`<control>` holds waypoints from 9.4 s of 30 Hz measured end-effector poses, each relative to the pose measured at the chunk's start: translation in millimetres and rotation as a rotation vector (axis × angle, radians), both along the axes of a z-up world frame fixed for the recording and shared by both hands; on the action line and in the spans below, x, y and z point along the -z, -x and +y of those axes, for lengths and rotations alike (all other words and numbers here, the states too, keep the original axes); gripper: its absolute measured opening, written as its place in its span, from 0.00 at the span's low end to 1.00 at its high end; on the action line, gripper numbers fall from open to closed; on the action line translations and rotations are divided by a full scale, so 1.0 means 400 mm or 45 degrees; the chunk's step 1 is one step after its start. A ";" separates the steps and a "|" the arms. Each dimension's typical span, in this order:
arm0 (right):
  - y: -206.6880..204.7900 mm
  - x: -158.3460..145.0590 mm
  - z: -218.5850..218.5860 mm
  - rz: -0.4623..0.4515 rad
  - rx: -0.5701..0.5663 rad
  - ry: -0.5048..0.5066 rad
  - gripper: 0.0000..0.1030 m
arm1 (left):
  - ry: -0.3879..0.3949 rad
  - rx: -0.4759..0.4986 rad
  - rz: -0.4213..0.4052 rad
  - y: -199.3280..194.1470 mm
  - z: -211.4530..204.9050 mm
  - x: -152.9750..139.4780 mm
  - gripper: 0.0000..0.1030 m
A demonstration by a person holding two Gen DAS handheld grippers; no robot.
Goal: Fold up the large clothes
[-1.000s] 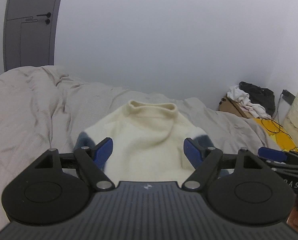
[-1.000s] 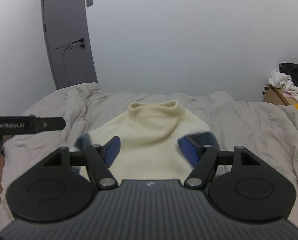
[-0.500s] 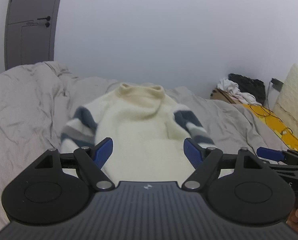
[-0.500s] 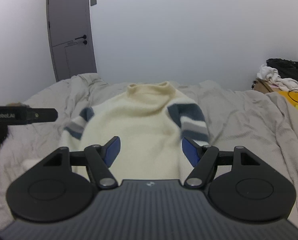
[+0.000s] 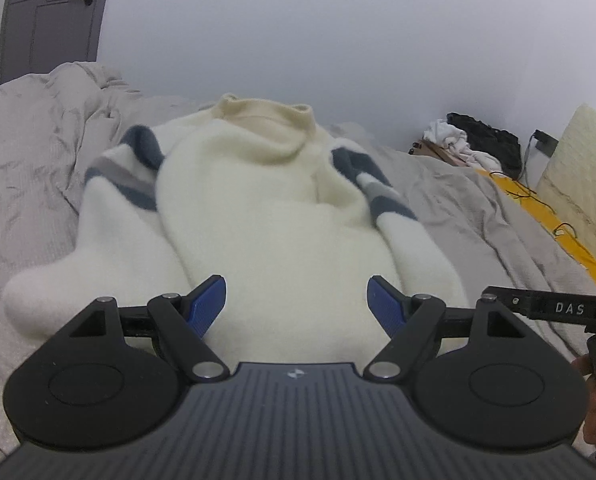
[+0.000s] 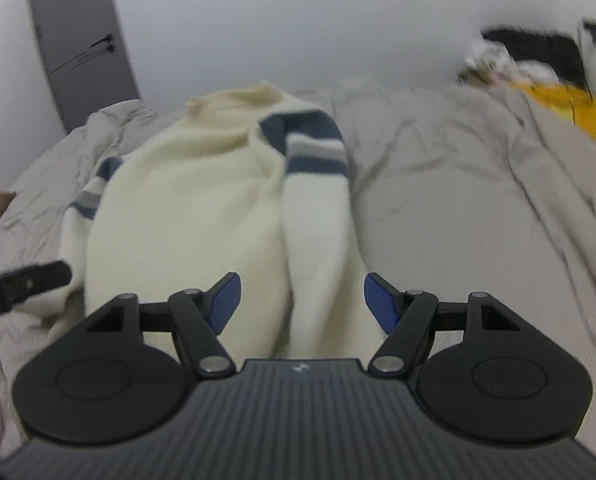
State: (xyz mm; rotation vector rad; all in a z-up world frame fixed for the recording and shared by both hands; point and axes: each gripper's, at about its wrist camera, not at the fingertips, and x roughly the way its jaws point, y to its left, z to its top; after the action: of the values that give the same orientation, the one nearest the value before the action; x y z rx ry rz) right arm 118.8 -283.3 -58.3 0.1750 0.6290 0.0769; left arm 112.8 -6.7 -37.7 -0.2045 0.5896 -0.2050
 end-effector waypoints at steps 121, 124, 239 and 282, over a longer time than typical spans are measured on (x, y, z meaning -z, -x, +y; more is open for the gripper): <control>0.093 0.076 -0.132 -0.004 0.431 -0.670 0.58 | -0.523 0.586 -0.045 0.076 -0.375 0.258 0.55; 0.070 0.092 -0.144 0.029 0.432 -0.687 0.58 | -0.556 0.529 -0.063 0.063 -0.364 0.258 0.25; 0.066 0.078 0.019 0.063 0.242 -0.297 0.80 | 0.612 -0.694 0.101 0.023 0.425 0.138 0.29; -0.018 0.138 0.101 0.162 0.074 -0.188 0.82 | 1.508 -0.631 0.268 -0.021 0.449 0.345 0.63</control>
State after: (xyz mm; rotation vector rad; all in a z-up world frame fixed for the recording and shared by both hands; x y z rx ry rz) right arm 125.9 -243.1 -113.6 0.3424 0.7454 0.0567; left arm 121.4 173.1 -175.6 -1.5156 0.5466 -0.0261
